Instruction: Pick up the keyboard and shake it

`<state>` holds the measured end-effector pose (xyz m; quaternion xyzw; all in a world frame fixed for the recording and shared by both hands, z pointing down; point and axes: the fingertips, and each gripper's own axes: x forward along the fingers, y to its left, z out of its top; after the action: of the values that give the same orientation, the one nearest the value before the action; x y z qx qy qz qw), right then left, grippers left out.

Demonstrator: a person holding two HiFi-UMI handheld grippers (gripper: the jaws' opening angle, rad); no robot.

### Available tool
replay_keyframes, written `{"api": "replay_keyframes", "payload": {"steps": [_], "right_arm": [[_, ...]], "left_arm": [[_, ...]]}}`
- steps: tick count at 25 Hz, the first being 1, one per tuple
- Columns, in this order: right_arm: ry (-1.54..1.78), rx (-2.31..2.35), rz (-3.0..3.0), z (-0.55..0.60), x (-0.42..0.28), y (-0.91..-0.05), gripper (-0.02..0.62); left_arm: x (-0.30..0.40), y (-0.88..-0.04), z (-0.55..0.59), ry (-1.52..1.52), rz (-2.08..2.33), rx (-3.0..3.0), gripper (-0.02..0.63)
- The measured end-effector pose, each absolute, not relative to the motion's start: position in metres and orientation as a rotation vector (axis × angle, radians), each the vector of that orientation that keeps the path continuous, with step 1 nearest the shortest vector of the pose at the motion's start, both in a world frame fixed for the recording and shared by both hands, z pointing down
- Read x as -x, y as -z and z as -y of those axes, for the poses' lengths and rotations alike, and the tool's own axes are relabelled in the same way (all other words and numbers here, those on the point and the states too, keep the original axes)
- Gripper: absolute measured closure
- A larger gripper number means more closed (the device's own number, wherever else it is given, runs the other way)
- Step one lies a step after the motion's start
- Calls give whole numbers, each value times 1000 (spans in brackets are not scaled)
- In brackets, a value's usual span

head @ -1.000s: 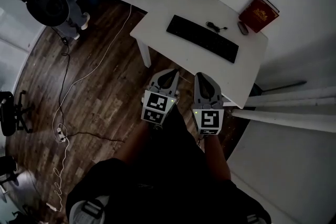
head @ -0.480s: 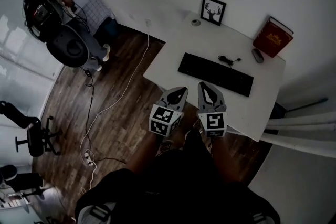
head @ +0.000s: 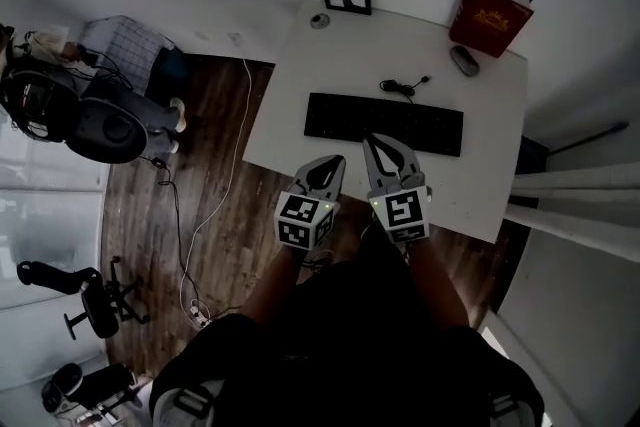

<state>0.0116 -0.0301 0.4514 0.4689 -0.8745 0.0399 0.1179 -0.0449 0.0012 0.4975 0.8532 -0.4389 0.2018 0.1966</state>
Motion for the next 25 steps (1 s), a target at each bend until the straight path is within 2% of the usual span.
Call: {"api": "replay_keyframes", "payload": {"steps": [6, 13, 16, 18, 20, 22, 25], "right_arm": [[-193, -1430, 2565, 74, -44, -465, 574], [-228, -1432, 2539, 109, -56, -482, 574], [-270, -1425, 2542, 116, -50, -485, 574], [-285, -1417, 2538, 122, -47, -490, 574], [-293, -1411, 2521, 127, -44, -498, 574], [-300, -1397, 2483, 128, -39, -502, 574], [-295, -1389, 2437, 131, -34, -502, 574]], "left_arm": [[52, -536, 28, -531, 1206, -2169, 603], [130, -584, 57, -696, 1438, -1887, 601], [154, -603, 60, -617, 1436, -1751, 600], [161, -617, 67, -471, 1379, -1667, 565], [165, -629, 76, -356, 1302, -1607, 487], [170, -639, 82, -316, 1254, -1569, 437], [177, -656, 89, -327, 1224, -1528, 419]]}}
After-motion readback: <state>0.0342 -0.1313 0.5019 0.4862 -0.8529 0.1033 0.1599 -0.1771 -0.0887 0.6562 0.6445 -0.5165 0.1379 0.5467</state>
